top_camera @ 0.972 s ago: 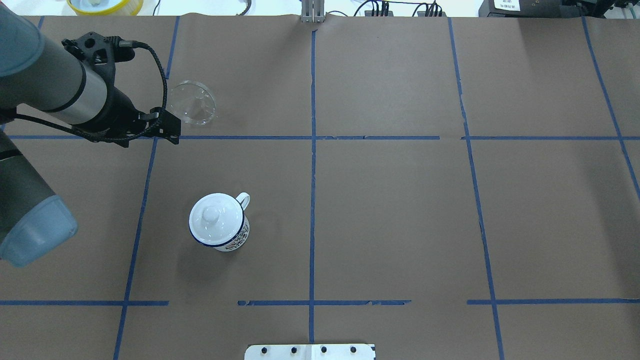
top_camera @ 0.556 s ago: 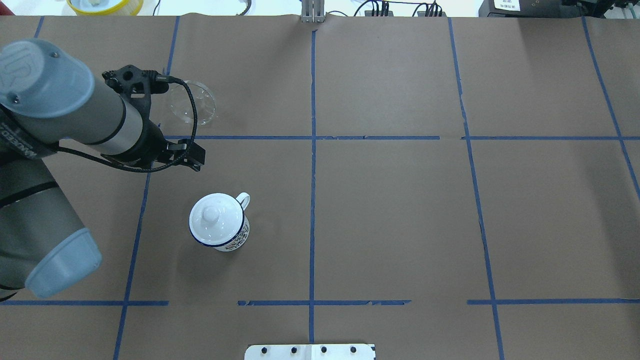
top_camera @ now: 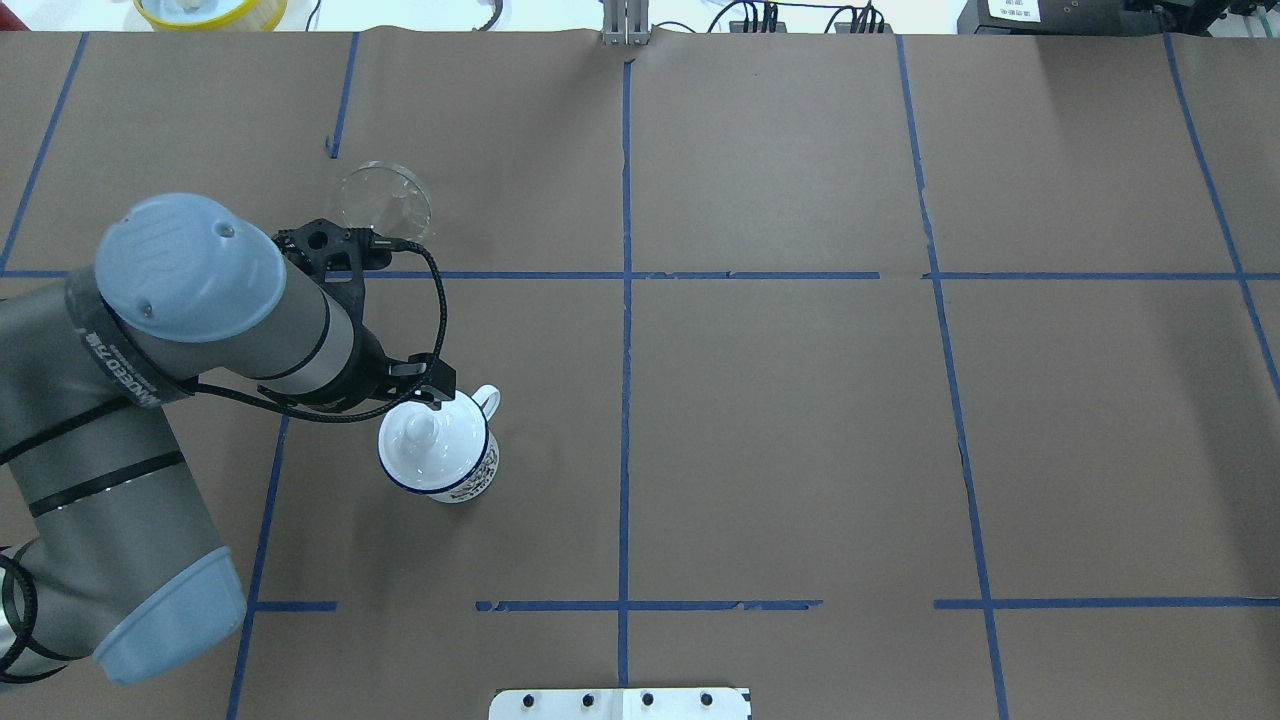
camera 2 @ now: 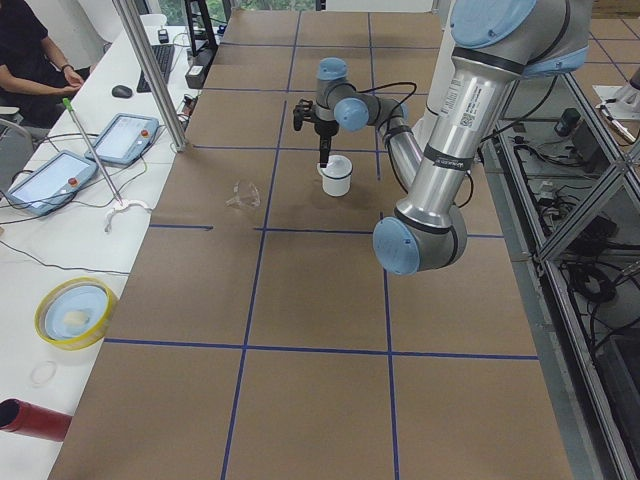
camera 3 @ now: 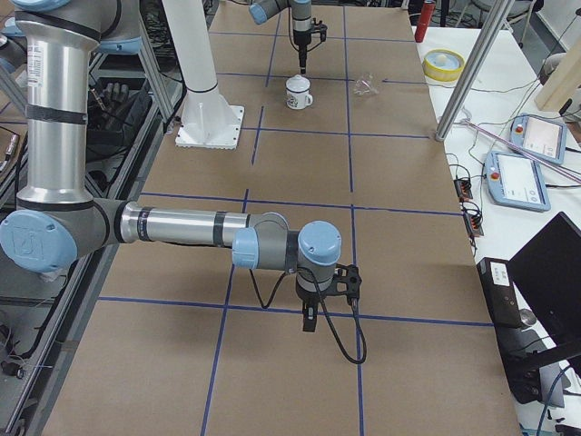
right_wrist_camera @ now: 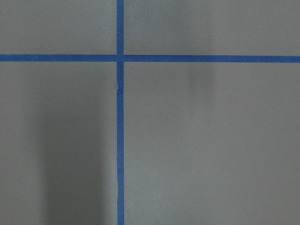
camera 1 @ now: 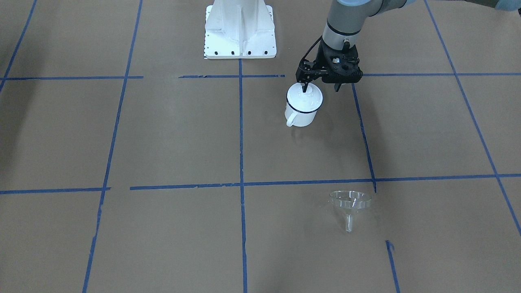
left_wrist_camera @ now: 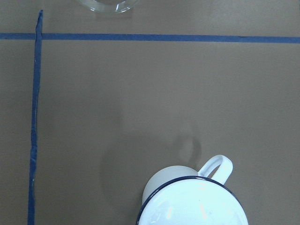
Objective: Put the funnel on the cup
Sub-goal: 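Move the left gripper over the white lid on the enamel mug, then lower the left gripper and close it on the lid's knob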
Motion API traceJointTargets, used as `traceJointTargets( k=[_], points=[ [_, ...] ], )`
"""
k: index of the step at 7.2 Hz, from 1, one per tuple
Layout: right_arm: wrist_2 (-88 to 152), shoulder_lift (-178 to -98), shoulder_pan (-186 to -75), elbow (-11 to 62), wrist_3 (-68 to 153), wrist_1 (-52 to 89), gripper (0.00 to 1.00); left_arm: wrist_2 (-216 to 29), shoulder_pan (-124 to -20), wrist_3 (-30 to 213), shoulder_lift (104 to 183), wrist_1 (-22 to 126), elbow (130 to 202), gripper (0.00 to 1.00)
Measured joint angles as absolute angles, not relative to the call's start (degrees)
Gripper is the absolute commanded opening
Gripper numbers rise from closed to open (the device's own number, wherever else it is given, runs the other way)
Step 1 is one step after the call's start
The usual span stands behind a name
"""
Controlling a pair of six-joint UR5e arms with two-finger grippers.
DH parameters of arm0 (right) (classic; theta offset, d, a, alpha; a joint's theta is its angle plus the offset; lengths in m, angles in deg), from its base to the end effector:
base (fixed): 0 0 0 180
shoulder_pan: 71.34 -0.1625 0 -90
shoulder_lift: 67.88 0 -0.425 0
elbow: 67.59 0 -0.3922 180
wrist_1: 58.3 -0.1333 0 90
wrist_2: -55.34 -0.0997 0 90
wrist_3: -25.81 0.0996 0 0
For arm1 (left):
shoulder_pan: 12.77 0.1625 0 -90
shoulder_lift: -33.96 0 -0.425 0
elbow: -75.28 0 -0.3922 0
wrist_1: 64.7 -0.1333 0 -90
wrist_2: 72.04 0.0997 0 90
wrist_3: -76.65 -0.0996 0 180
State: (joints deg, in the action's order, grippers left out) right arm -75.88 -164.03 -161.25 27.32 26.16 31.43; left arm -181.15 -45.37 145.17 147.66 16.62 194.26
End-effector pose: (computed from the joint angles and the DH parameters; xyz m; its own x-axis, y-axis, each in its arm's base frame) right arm 0.0670 -0.4451 0.6701 0.7522 0.0161 0.6587 -0.0030 0.9998 -0.0210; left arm 0.4055 -0.3788 0.2382 0.6802 -0.0243 -0.7326 0.0735 0.9967 0.0352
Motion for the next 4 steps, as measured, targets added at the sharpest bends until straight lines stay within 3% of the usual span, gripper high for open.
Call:
traceJointTargets(
  k=[2,4],
  points=[
    [-75.88,-164.03,-161.25,27.33,26.16,31.43,1.0,-180.59,-42.98,147.76,147.82,16.04,194.12,0.81],
    [-75.88,-164.03,-161.25,27.33,26.16,31.43,1.0,-180.51,-41.92,149.36,148.41,15.81,193.82,0.74]
  ],
)
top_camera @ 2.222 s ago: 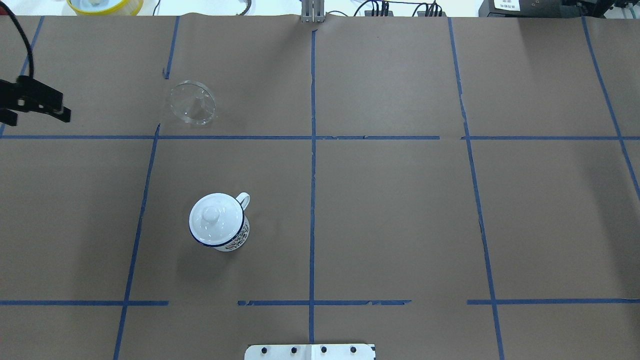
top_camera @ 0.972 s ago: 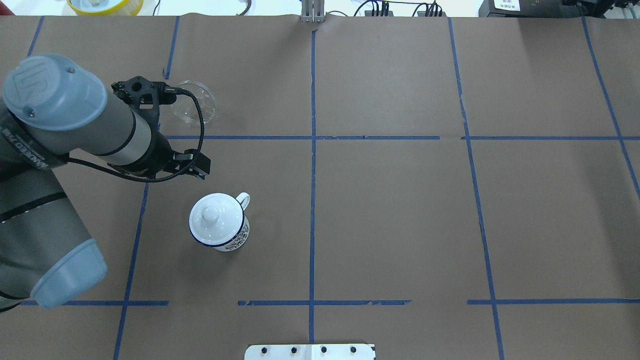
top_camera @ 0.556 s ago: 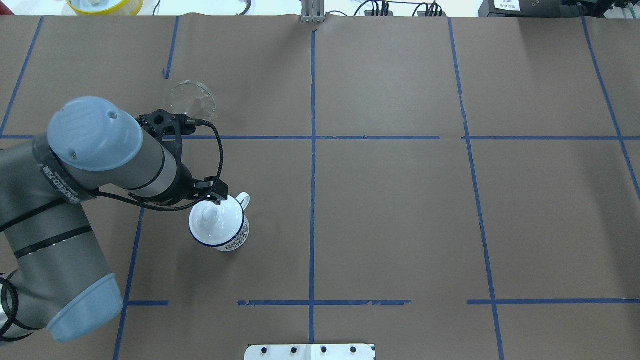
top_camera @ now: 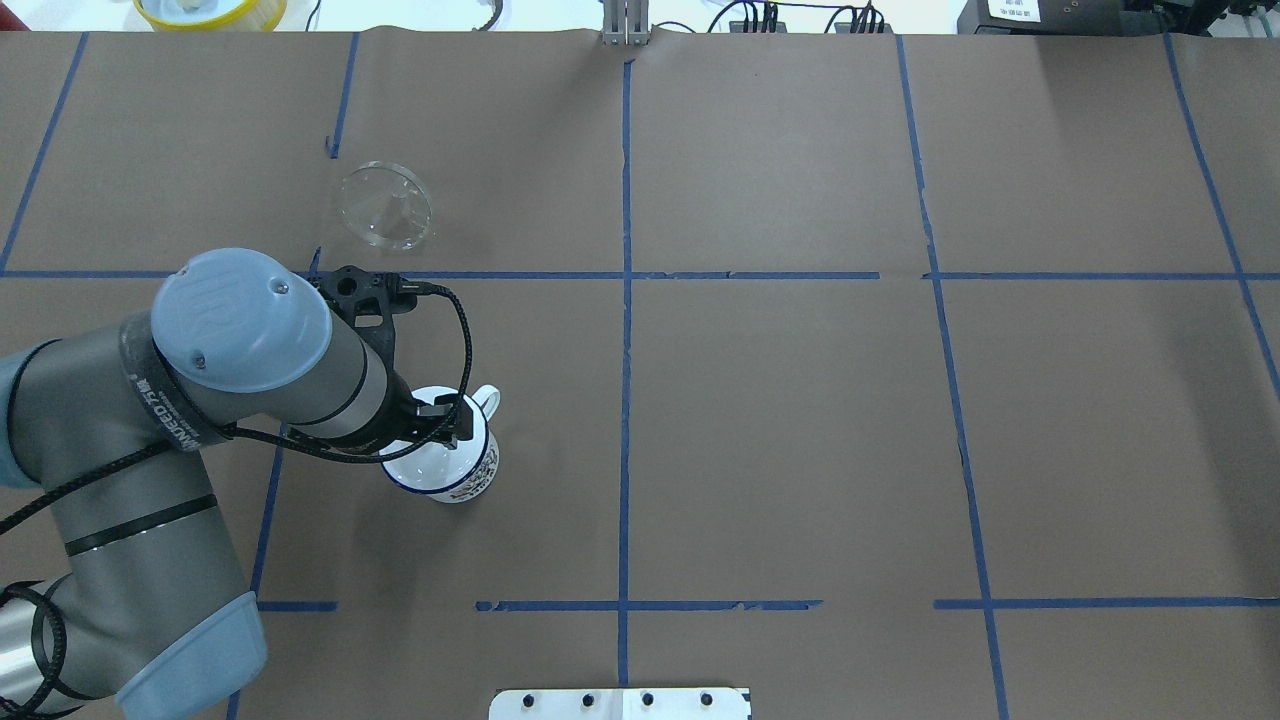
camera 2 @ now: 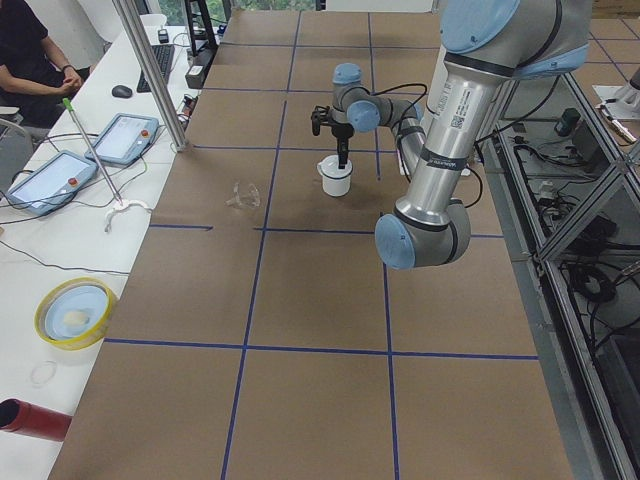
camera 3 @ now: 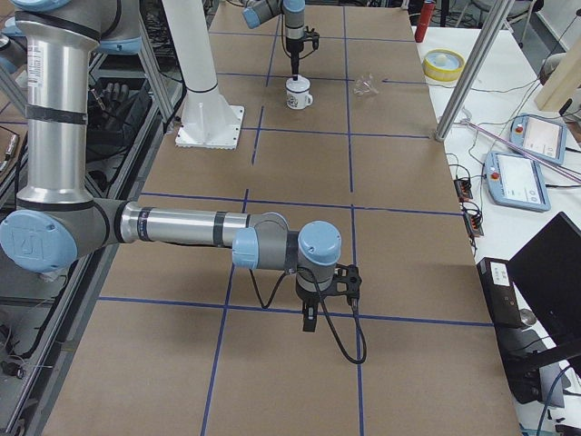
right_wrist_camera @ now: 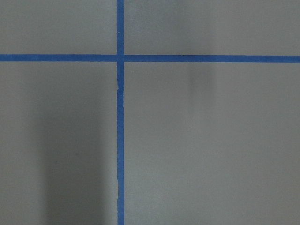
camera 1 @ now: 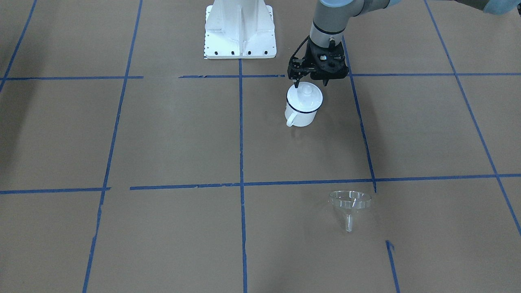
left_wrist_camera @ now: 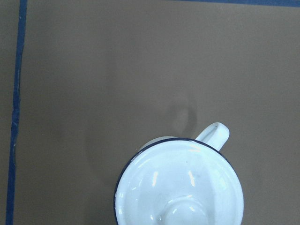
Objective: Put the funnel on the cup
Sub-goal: 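Lower the left gripper and close it on the lid's knob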
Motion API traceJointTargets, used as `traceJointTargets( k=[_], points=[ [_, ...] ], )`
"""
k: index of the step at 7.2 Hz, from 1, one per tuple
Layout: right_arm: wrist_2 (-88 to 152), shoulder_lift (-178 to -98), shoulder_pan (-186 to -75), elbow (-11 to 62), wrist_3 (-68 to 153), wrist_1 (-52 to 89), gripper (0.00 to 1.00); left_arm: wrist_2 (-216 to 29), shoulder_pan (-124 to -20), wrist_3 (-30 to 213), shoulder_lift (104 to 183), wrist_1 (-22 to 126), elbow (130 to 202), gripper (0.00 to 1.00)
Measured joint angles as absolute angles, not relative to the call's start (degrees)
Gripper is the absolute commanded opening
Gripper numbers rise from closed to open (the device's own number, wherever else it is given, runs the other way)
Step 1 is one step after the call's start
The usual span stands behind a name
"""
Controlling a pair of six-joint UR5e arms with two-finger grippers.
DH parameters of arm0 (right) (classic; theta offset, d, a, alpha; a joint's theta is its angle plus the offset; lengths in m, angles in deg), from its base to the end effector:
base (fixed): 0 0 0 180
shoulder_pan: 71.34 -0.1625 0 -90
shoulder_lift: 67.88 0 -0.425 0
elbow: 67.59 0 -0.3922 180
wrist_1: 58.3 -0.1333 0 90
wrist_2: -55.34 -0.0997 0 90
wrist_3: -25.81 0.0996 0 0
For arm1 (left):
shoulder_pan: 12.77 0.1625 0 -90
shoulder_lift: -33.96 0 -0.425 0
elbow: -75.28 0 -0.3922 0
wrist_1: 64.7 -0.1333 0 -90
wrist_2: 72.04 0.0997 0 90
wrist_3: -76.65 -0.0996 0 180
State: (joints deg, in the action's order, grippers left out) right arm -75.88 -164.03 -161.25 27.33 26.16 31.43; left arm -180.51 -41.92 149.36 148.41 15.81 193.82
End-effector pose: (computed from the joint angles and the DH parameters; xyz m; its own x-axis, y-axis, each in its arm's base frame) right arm 0.0670 -0.4451 0.6701 0.7522 0.0160 0.6587 -0.0030 0.9998 -0.0208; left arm 0.4302 -0.3564 0.2361 0.6856 -0.0596 -0.7255 0.0710 0.9974 -0.0148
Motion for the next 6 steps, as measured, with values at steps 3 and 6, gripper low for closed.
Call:
traceJointTargets(
  k=[3,6],
  points=[
    [-75.88,-164.03,-161.25,27.33,26.16,31.43,1.0,-180.48,-41.81,149.59,149.35,15.72,193.2,0.64],
    [-75.88,-164.03,-161.25,27.33,26.16,31.43,1.0,-180.26,-41.95,149.6,150.09,15.8,192.14,0.59]
  ],
)
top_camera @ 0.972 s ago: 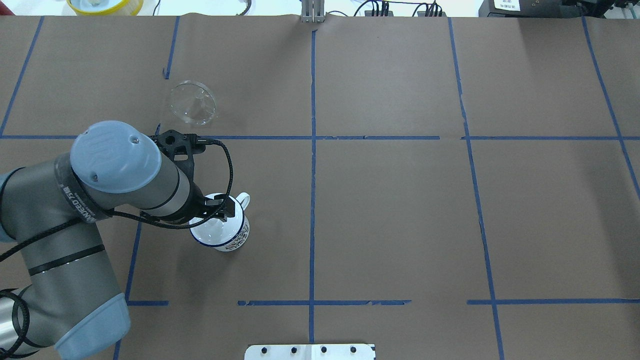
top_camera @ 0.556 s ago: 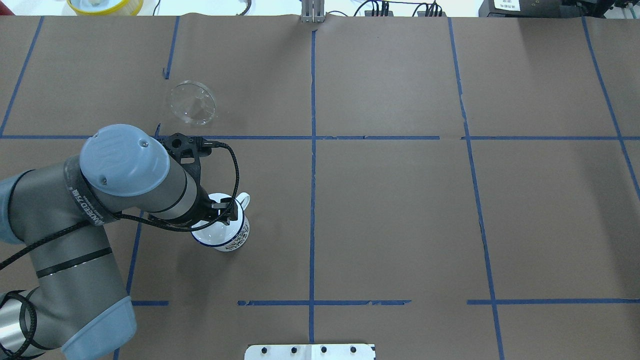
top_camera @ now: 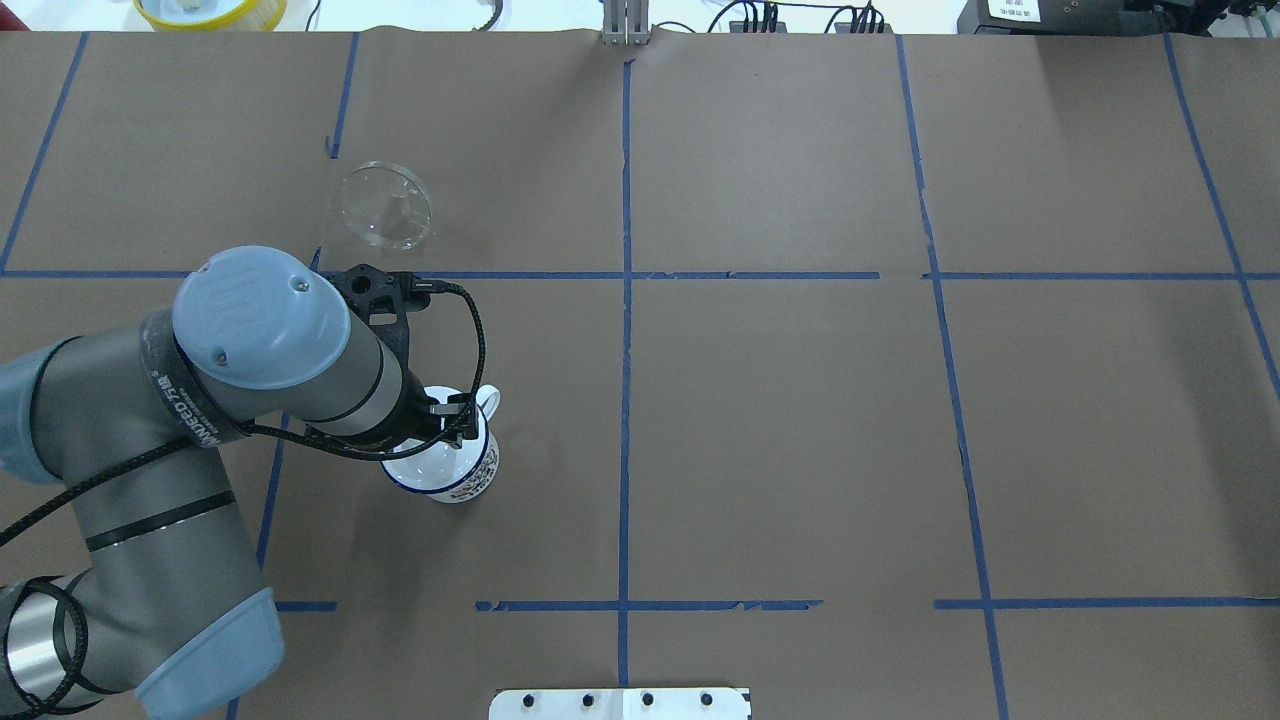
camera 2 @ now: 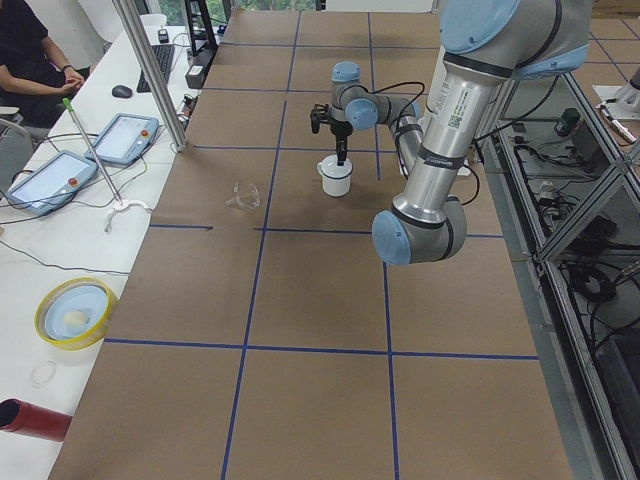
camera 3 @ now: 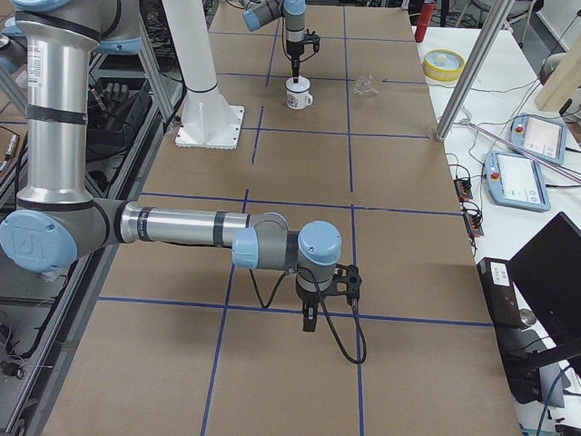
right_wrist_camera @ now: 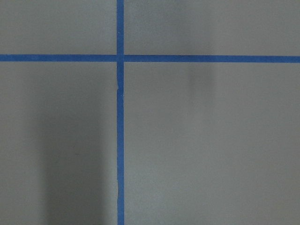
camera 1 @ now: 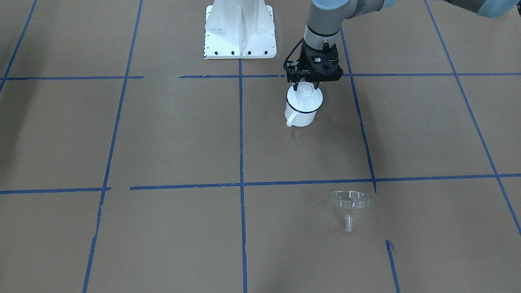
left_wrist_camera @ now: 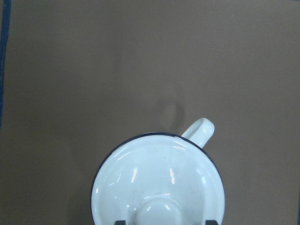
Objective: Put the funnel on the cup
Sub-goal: 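Lower the left gripper and close it on the lid's knob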
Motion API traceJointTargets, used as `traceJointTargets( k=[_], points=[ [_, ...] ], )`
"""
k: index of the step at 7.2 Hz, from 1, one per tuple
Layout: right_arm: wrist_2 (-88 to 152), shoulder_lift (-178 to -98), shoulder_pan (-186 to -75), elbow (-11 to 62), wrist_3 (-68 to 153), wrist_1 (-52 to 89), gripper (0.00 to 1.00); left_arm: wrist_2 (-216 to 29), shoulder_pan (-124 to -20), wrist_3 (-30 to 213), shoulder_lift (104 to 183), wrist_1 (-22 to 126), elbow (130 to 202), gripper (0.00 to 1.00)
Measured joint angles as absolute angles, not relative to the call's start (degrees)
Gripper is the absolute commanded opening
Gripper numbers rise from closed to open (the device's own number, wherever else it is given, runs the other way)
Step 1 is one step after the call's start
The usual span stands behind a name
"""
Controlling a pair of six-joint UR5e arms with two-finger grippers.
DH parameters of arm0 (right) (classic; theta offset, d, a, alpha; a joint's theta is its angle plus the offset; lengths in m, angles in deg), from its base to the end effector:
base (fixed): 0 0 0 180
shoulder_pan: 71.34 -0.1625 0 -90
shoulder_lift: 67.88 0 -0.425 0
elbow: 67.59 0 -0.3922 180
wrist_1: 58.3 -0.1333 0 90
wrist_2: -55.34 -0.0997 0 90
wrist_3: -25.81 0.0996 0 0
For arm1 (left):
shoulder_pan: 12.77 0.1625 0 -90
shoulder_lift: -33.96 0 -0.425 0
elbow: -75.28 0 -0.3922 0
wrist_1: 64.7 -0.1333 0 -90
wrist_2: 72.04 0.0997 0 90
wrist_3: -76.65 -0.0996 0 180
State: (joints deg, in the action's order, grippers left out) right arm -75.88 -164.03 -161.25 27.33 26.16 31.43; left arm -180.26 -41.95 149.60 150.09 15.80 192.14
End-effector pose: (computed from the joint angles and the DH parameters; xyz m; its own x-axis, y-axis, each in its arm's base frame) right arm 0.0670 -0.4451 0.6701 0.7522 0.0160 0.6587 -0.0030 0.9998 -0.0208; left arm 0.4397 -0.3626 0.2309 0.6863 -0.0642 -0.7245 0.0774 0.9969 -0.0151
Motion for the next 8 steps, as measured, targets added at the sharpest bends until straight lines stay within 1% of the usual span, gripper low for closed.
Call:
traceJointTargets(
  k=[2,4,8],
  points=[
    [-75.88,-164.03,-161.25,27.33,26.16,31.43,1.0,-179.75,-42.45,149.52,150.13,15.81,192.03,0.57],
    [-75.88,-164.03,-161.25,27.33,26.16,31.43,1.0,-179.64,-42.9,149.48,150.08,15.81,192.0,0.52],
    [-75.88,-164.03,-161.25,27.3,26.16,31.43,1.0,-179.62,-42.93,149.51,150.03,15.81,191.89,0.51]
  ],
)
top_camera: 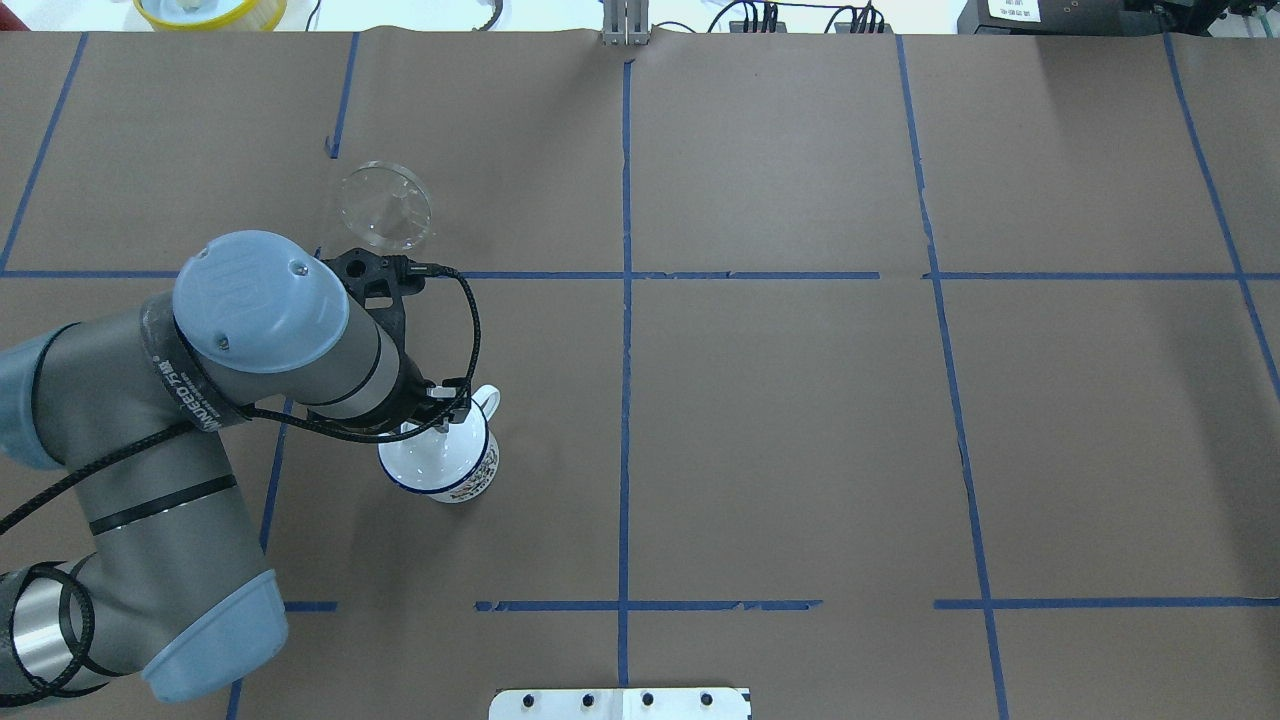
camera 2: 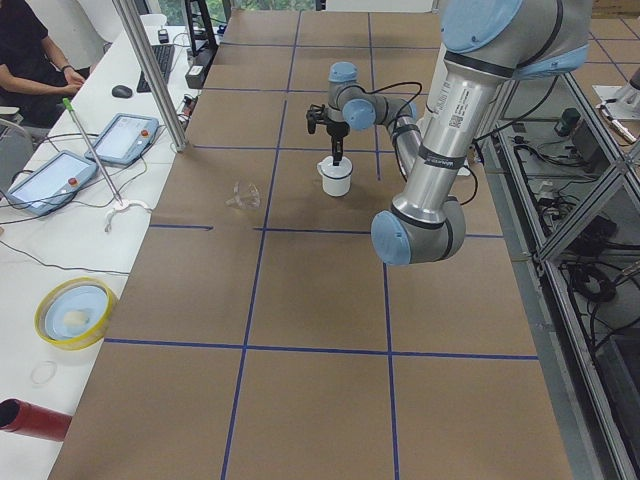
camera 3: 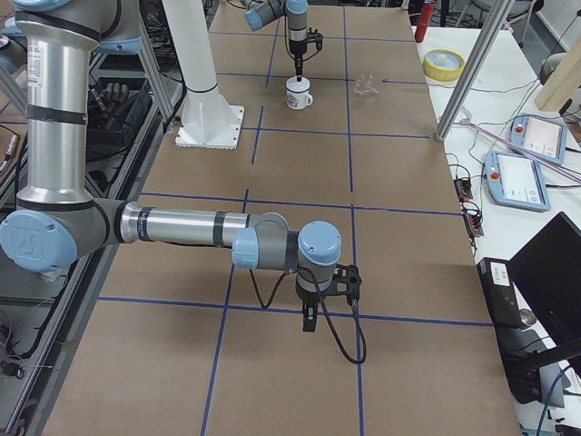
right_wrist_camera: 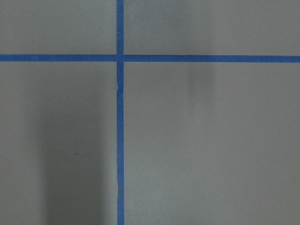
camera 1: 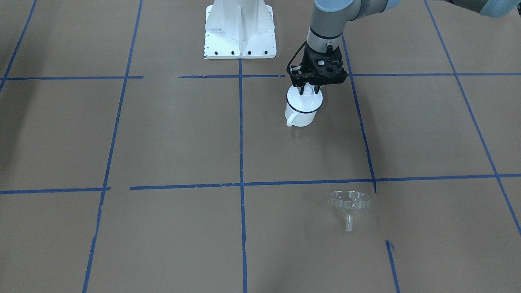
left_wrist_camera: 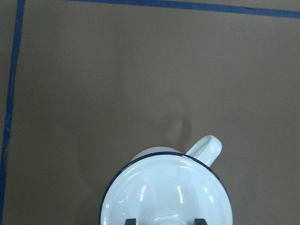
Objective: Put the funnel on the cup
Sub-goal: 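Lower the left gripper and close it on the lid's knob, then lift the lid off the mug and carry it beside the mug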
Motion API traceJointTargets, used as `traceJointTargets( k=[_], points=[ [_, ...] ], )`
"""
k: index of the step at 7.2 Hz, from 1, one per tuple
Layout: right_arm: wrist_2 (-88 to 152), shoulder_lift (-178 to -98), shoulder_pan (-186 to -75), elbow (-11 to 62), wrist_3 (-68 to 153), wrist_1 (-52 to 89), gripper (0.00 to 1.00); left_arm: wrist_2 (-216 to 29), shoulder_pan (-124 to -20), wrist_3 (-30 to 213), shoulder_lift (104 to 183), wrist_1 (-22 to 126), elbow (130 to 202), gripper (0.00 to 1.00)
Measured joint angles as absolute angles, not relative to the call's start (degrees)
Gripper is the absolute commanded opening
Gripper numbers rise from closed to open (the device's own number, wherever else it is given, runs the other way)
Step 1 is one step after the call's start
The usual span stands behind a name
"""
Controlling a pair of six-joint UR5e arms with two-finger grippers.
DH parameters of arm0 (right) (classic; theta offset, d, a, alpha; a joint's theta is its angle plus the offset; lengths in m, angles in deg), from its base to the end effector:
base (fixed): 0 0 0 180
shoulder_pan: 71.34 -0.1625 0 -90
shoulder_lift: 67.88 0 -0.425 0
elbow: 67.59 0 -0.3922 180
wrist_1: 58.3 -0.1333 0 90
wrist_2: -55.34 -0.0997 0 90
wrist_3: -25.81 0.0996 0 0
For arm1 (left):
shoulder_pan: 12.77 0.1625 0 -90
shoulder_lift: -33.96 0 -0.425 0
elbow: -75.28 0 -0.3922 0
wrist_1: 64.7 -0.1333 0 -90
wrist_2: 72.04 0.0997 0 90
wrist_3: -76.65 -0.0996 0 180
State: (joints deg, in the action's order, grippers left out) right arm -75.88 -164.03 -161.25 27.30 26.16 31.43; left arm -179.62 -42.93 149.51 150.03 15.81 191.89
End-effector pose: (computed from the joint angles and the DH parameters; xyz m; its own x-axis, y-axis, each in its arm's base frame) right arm 0.0670 -0.4451 0.6703 0.7522 0.0163 0.6587 -0.0030 0.9998 -0.0213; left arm 0.4343 -0.3717 0.2333 0.6909 -0.0765 -0.7189 0.1011 0.9948 -0.0087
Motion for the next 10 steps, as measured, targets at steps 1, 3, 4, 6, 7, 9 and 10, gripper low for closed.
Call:
traceJointTargets(
  k=[1,3,4,6,7,9,10],
  points=[
    [-75.88,-164.03,-161.25,27.31,26.16,31.43,1.0,-179.62,-42.92,149.51,150.08,15.8,191.9,0.39],
    [-75.88,-164.03,-161.25,27.33,26.16,31.43,1.0,-179.68,-42.91,149.55,150.17,15.79,191.99,0.0],
    [-75.88,-164.03,-161.25,27.33,26.16,31.43,1.0,-179.7,-42.92,149.55,150.19,15.75,192.13,0.0],
    [-75.88,-164.03,-161.25,27.33,26.16,31.43,1.0,-179.7,-44.12,149.48,150.55,14.39,193.04,0.0],
    [-75.89,-164.03,-161.25,27.33,26.16,31.43,1.0,-179.71,-45.57,149.22,151.29,11.48,194.69,0.0],
    [-75.89,-164.03,-161.25,27.33,26.16,31.43,1.0,-179.69,-49.08,147.55,151.7,7.27,198.02,0.0],
    [-75.89,-164.03,-161.25,27.33,26.16,31.43,1.0,-179.63,-50.6,144.77,151.38,6.8,198.61,0.0]
  ],
)
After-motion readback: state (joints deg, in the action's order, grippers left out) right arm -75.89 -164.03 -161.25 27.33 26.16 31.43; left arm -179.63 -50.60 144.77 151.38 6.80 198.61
